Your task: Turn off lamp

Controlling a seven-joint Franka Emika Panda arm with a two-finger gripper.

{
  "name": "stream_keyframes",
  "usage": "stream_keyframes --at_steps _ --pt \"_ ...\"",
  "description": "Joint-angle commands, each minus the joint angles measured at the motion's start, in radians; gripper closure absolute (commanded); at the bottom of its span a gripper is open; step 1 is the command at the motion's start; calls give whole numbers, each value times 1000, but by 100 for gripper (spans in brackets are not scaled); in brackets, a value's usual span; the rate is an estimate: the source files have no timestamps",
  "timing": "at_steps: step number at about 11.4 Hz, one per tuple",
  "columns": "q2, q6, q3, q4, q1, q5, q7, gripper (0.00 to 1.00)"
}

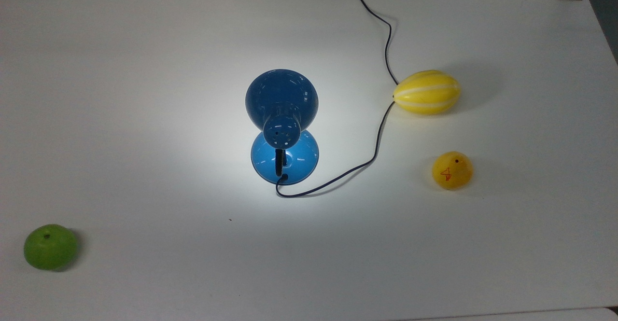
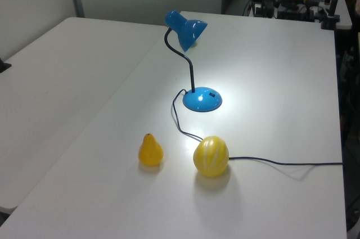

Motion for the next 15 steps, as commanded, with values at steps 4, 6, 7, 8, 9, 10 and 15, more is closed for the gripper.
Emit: stream_keyframes --at_steps 4,6,7,8,9,10,15 --pt "4 -32 -4 8 0 -6 -131 94" --pt "4 -31 -4 7 0 -9 -131 100" --pt "4 -31 -4 7 -2 -9 -131 100" --pt "4 -31 -4 7 -2 -7 -131 100" --pt "4 -31 -4 7 -2 -9 -131 100" --pt "4 -31 -4 7 -3 -9 -131 100" --pt "39 12 -2 5 7 -6 -130 100"
